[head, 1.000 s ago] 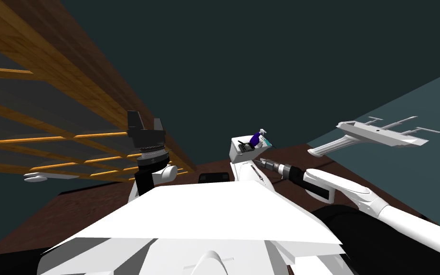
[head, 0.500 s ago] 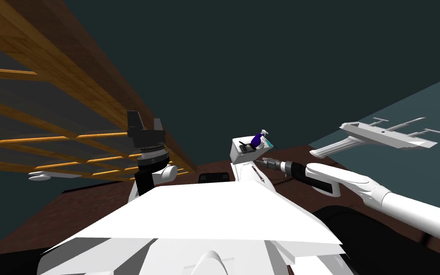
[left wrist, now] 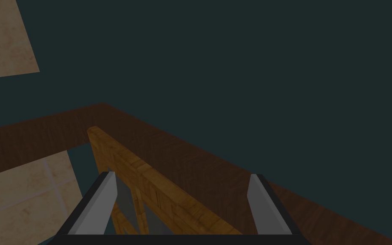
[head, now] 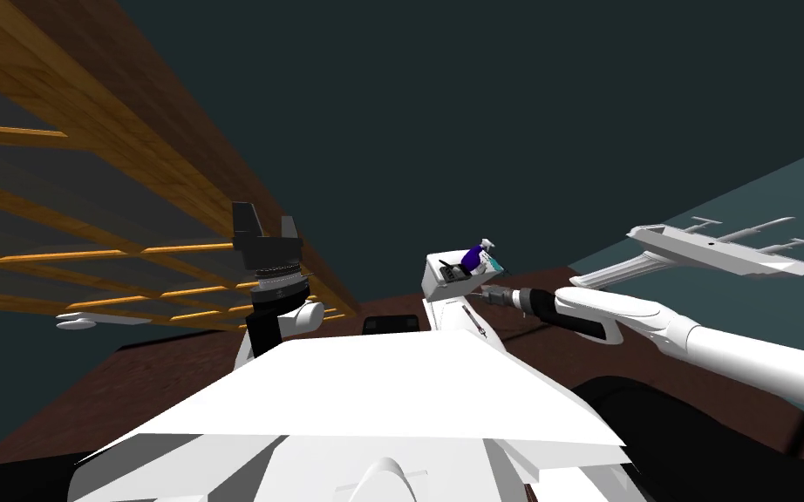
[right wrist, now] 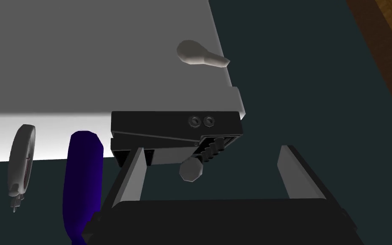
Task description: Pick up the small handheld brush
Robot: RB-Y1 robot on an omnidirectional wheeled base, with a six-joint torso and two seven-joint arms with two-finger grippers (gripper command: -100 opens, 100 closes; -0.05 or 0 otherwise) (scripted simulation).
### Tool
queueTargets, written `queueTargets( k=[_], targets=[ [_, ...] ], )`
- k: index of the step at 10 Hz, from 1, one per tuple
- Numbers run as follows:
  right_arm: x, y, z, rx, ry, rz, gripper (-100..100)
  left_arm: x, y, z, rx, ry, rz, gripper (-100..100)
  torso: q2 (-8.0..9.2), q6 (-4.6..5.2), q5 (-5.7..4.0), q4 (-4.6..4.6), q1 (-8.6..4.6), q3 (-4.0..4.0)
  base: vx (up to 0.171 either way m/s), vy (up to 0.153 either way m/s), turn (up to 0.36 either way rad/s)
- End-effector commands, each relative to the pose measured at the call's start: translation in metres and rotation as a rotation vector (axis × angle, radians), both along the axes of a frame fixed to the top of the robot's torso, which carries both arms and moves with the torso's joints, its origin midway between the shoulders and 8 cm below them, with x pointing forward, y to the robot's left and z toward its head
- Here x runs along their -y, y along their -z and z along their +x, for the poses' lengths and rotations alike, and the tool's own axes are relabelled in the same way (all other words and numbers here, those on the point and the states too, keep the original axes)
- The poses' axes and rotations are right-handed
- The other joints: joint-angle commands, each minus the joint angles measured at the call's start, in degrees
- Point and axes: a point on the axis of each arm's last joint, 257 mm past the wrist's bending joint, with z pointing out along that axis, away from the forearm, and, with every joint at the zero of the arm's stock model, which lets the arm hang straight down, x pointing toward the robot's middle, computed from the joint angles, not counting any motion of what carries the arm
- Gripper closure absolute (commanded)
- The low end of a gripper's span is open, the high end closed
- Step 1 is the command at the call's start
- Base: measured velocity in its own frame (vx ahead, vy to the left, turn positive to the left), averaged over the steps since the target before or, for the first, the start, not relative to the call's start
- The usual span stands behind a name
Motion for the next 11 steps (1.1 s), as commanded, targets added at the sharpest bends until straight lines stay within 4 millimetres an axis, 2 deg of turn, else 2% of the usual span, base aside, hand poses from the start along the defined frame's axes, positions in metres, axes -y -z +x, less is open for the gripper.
queueTargets(
  k=[1, 4, 11],
  targets=[
    [0.006, -0.001, 0.004, -0.015, -0.032, -0.042, -100, 0.000, 0.000, 0.000, 0.000, 0.000, 0.000, 0, 0.00, 0.00, 0.00, 0.00, 0.00, 0.00, 0.031, 0.018, 0.027],
    [0.013, -0.001, 0.013, -0.035, -0.087, -0.105, -100, 0.000, 0.000, 0.000, 0.000, 0.000, 0.000, 0, -0.01, -0.01, 0.00, 0.00, -0.01, 0.00, 0.031, 0.019, 0.033],
    [0.013, -0.001, 0.040, -0.074, -0.236, -0.231, -100, 0.000, 0.000, 0.000, 0.000, 0.000, 0.000, 0, -0.04, 0.00, 0.01, -0.01, 0.05, -0.03, 0.039, 0.020, 0.029]
  ],
)
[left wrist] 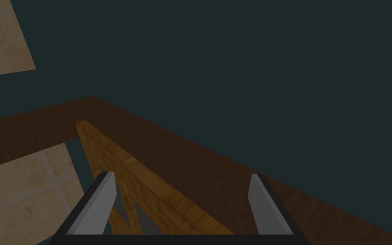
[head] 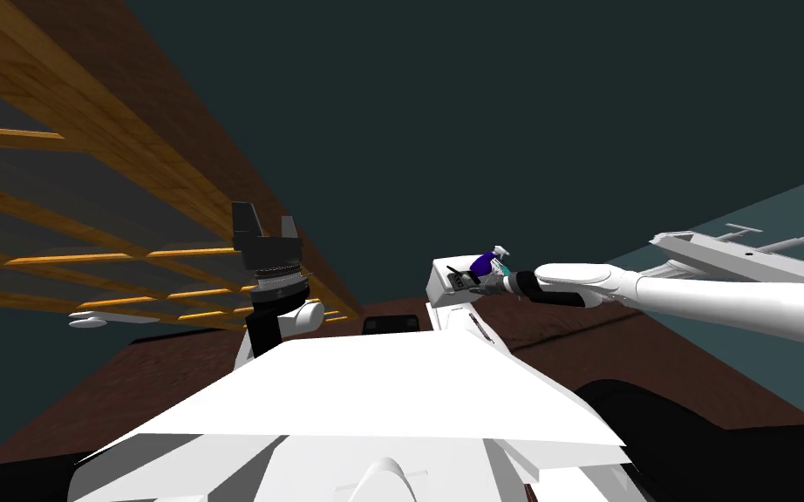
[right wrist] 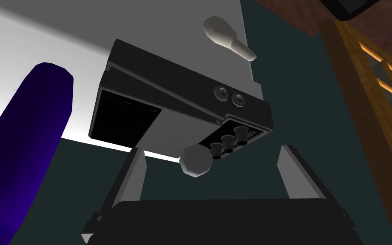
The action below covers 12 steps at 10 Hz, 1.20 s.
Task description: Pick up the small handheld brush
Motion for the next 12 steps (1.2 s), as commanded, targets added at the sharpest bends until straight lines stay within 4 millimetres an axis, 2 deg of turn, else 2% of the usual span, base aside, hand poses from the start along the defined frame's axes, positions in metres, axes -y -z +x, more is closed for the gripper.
queueTargets(
  k=[1, 2, 3, 4, 5, 9, 10, 11, 12],
  targets=[
    [-0.001, 0.000, 0.006, -0.002, -0.024, -0.019, -100, 0.000, 0.000, 0.000, 0.000, 0.000, 0.000, 0, 0.00, 0.00, 0.00, 0.00, 0.00, 0.00, 0.043, 0.020, 0.018],
    [-0.002, -0.002, 0.011, 0.000, -0.040, -0.031, -100, 0.000, 0.000, 0.000, 0.000, 0.000, 0.000, 0, 0.00, 0.01, 0.00, 0.00, -0.01, 0.00, 0.053, 0.019, 0.046],
    [-0.001, -0.001, 0.008, -0.001, -0.032, -0.024, -100, 0.000, 0.000, 0.000, 0.000, 0.000, 0.000, 0, -0.03, 0.00, 0.00, -0.01, -0.01, -0.02, 0.026, 0.007, 0.014],
    [-0.001, -0.002, 0.009, 0.000, -0.033, -0.025, 0, 0.000, 0.000, 0.000, 0.000, 0.000, 0.000, 0, 0.06, 0.03, -0.02, 0.01, -0.06, 0.03, 0.000, 0.000, 0.000],
    [-0.002, 0.005, 0.000, 0.000, -0.023, -0.024, -100, 0.000, 0.000, 0.000, 0.000, 0.000, 0.000, 0, 0.14, 0.03, -0.02, 0.04, -0.09, 0.08, 0.032, -0.006, 0.068],
    [-0.006, 0.020, -0.022, 0.001, 0.001, -0.024, -100, 0.000, 0.000, 0.000, 0.000, 0.000, 0.000, 0, 0.02, 0.02, -0.05, 0.01, -0.19, 0.01, 0.048, -0.019, 0.065],
    [-0.006, 0.018, -0.018, -0.001, -0.004, -0.022, -100, 0.000, 0.000, 0.000, 0.000, 0.000, 0.000, 0, 0.03, 0.02, -0.05, 0.01, -0.19, 0.02, 0.018, -0.009, 0.012],
    [-0.006, 0.018, -0.018, 0.001, -0.003, -0.024, 100, 0.000, 0.000, 0.000, 0.000, 0.000, 0.000, 0, 0.10, 0.03, -0.04, 0.02, -0.15, 0.06, 0.000, 0.000, 0.000],
    [-0.006, 0.018, -0.018, 0.001, -0.003, -0.024, 100, 0.000, 0.000, 0.000, 0.000, 0.000, 0.000, 0, 0.16, 0.03, -0.03, 0.04, -0.12, 0.10, 0.000, 0.000, 0.000]
  ],
)
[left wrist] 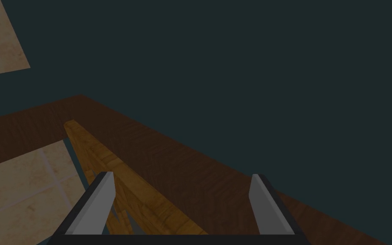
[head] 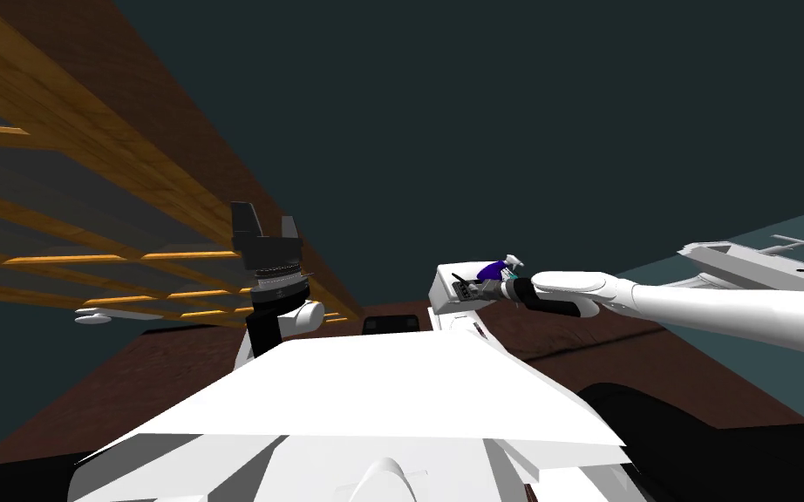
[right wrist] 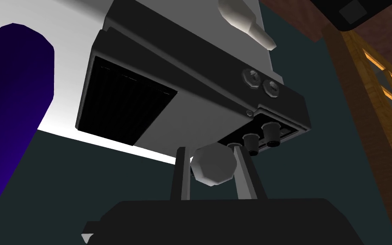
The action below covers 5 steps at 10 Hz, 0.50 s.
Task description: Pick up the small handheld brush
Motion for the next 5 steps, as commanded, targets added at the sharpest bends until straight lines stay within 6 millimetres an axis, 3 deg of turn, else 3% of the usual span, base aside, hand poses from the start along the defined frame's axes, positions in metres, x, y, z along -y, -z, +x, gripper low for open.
queueTargets(
  k=[1, 3, 4, 5],
  targets=[
    [0.0000, 0.0000, 0.0000, 0.000, 0.000, 0.000, 100, 0.0000, 0.0000, 0.0000, 0.000, 0.000, 0.000, 0, 0.00, 0.00, 0.00, 0.00, 0.00, 0.00, 0.000, 0.000, 0.000],
    [-0.0002, 0.0001, -0.0001, 0.000, 0.000, 0.000, 100, 0.0000, 0.0000, 0.0000, 0.000, 0.000, 0.000, 0, -0.01, 0.00, -0.01, 0.00, -0.03, -0.01, 0.000, 0.000, 0.000],
    [-0.0002, 0.0001, -0.0002, -0.001, 0.000, 0.000, 0, 0.0000, 0.0000, 0.0000, 0.000, 0.000, 0.000, 0, -0.01, 0.00, -0.01, 0.00, -0.03, -0.01, 0.000, 0.000, 0.000],
    [0.0015, -0.0037, 0.0046, -0.003, -0.009, 0.001, 100, 0.0000, 0.0000, 0.0000, 0.000, 0.000, 0.000, 0, -0.01, 0.00, -0.01, 0.00, -0.03, -0.01, -0.022, 0.008, -0.069]
  ],
)
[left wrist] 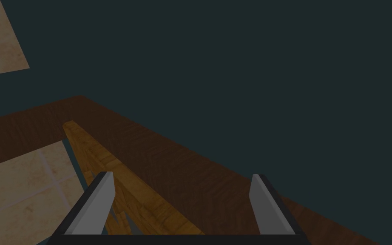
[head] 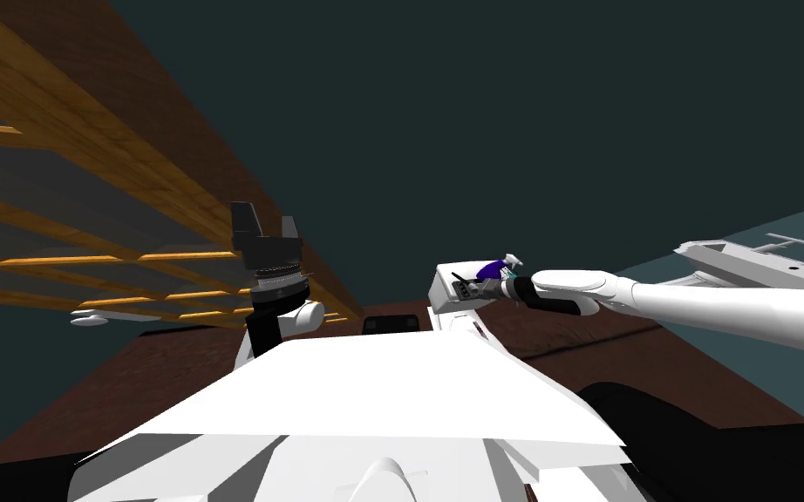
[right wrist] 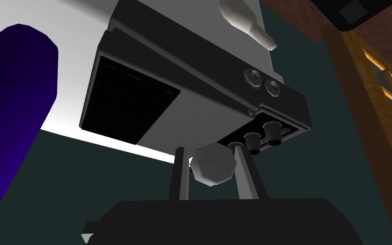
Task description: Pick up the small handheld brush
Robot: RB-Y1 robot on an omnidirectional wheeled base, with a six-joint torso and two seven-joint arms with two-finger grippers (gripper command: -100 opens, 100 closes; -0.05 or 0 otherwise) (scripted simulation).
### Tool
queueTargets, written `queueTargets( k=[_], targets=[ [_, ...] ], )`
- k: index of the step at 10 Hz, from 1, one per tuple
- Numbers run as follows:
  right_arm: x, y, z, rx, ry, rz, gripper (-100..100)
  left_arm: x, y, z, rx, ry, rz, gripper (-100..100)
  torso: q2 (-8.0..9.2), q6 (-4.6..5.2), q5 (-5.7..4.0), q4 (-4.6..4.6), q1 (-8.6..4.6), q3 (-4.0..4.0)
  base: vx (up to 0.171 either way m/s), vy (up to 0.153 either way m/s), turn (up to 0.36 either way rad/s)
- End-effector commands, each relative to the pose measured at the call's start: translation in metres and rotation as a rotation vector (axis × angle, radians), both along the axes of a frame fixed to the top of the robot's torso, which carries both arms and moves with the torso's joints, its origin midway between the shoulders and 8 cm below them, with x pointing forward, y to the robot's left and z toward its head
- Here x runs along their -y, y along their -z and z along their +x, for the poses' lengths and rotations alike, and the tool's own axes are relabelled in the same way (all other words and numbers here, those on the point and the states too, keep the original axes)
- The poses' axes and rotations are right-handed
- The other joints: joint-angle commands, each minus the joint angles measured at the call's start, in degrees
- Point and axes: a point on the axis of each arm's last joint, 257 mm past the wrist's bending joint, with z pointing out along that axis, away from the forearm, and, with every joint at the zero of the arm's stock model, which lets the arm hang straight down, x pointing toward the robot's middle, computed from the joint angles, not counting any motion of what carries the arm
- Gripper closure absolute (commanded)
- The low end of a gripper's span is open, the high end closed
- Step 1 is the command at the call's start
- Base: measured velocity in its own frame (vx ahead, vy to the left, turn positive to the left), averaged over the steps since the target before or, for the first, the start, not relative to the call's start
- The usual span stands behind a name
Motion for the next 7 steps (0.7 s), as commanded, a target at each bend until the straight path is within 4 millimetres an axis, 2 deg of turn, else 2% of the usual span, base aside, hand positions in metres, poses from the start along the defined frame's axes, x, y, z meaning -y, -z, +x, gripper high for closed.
queueTargets(
  k=[1, 4, 6, 7],
  targets=[
    [0.001, -0.005, 0.007, -0.004, -0.010, 0.002, 100, 0.000, 0.000, 0.000, 0.000, 0.000, 0.000, 0, 0.00, 0.00, 0.00, 0.00, 0.00, 0.00, -0.046, 0.018, -0.089],
    [0.003, -0.017, 0.023, -0.005, -0.026, 0.001, 100, 0.000, 0.000, 0.000, 0.000, 0.000, 0.000, 0, 0.19, 0.01, 0.01, 0.03, 0.08, 0.11, -0.058, 0.021, -0.058],
    [0.004, -0.016, 0.022, -0.004, -0.027, 0.001, 100, 0.000, 0.000, 0.000, 0.000, 0.000, 0.000, 0, 0.08, -0.02, 0.02, 0.03, 0.06, 0.05, -0.013, 0.007, -0.005],
    [0.004, -0.016, 0.022, -0.006, -0.026, 0.002, 0, 0.000, 0.000, 0.000, 0.000, 0.000, 0.000, 0, 0.01, -0.03, 0.00, 0.00, 0.03, 0.01, 0.000, 0.000, 0.000]
  ],
)
